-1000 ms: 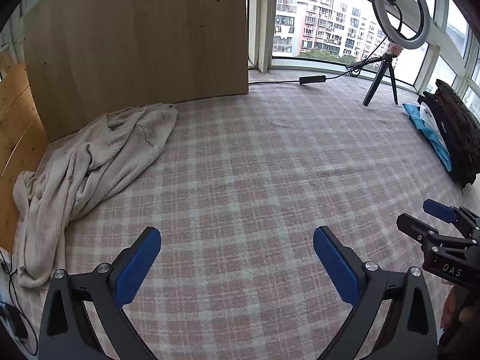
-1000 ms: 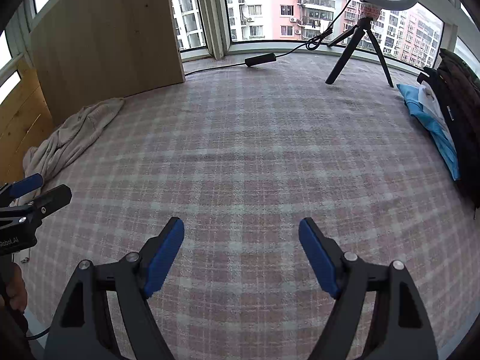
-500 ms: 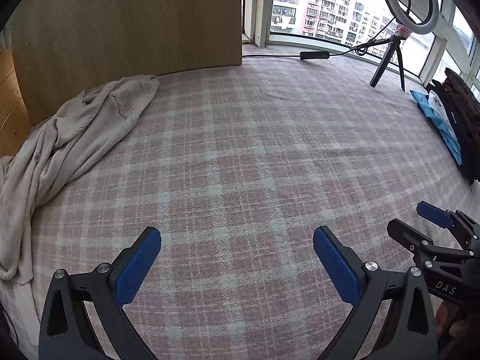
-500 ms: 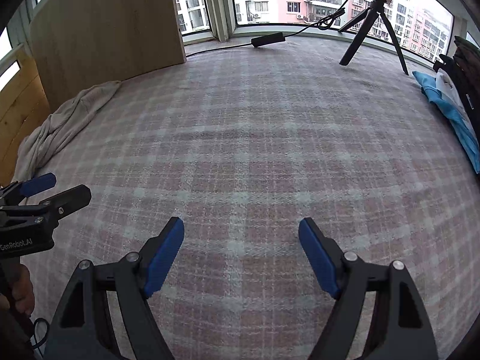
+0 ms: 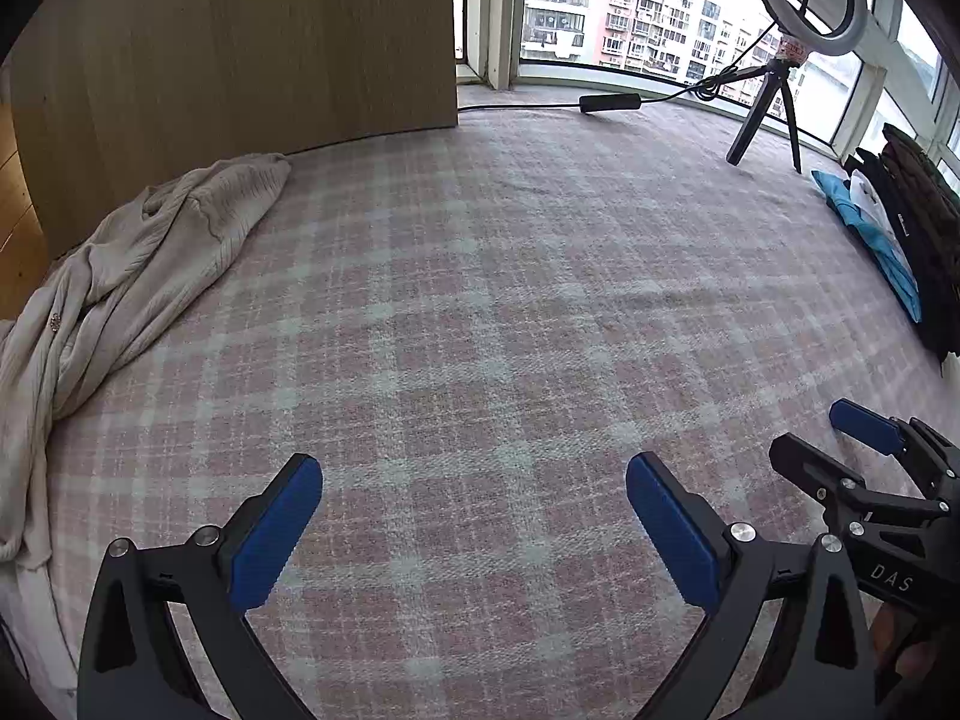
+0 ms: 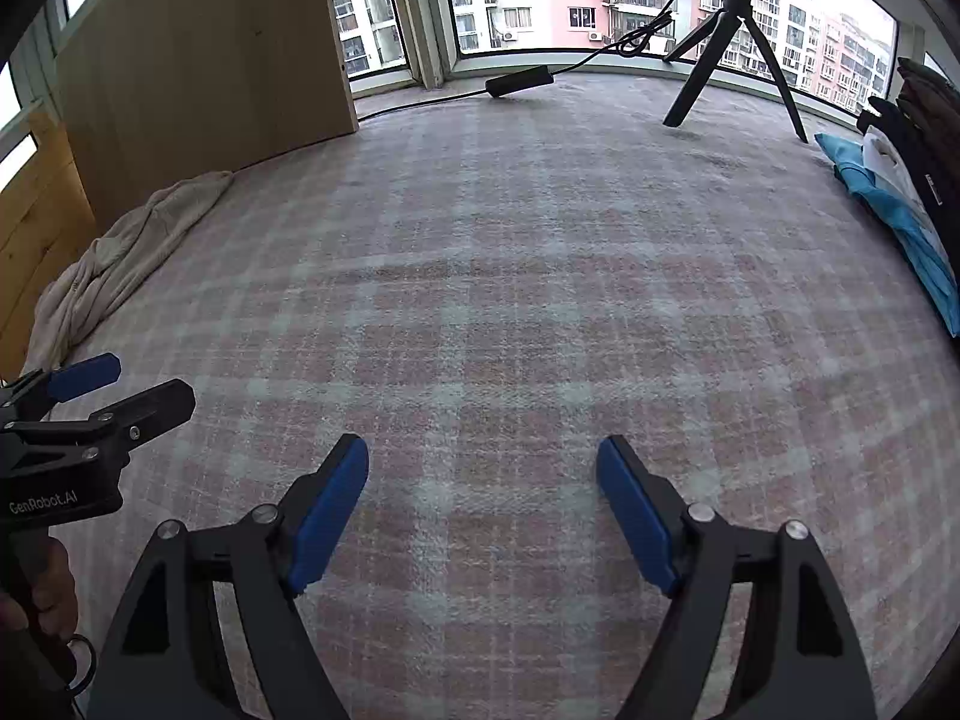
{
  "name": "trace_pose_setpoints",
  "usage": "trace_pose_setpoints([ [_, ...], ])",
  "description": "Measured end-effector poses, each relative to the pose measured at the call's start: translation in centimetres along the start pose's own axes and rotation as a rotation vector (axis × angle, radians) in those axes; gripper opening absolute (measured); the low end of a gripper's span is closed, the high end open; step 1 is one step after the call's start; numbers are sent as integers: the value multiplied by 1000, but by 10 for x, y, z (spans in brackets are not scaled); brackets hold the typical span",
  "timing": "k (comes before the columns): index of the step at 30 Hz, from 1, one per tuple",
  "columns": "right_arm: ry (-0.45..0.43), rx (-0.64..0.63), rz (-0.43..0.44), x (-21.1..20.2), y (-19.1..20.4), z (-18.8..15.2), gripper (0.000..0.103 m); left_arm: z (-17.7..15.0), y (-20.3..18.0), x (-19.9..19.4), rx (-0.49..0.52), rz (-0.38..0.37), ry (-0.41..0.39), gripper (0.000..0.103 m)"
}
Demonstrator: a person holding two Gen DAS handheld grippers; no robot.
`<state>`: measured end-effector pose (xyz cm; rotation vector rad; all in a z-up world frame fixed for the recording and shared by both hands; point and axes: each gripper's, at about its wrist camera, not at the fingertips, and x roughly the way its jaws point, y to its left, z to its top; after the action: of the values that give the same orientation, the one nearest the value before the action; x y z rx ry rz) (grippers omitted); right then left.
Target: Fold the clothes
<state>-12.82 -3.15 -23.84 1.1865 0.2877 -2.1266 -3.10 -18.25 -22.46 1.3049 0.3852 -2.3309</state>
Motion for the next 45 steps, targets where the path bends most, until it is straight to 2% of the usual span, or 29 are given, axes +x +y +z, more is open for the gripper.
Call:
trace_pose_setpoints([
  [11,-12,-34,-22,3,2,1,78,-5,-2,9,-8,6,-4,102],
  [18,-33,-92,-76,3,9,-6,78,-12,-2,17,-13,25,-8,102],
  [25,-47,-84,-82,4,7,-6,80,-17,-3,14,-7,38,-36,103],
  [28,-40,-88,-87,6,7,-5,86,-18,-2,14,-9,41,-43,103],
  [30,-23,-72,-99,10,4,-3,102,-20,-1,13,-11,40,-52,103],
  [31,-16,-59,-102,11,1,-3,103,-20,-1,13,-9,40,-57,103],
  [45,-16,-60,-108,13,2,-4,103,-17,-2,17,-5,37,-69,103],
])
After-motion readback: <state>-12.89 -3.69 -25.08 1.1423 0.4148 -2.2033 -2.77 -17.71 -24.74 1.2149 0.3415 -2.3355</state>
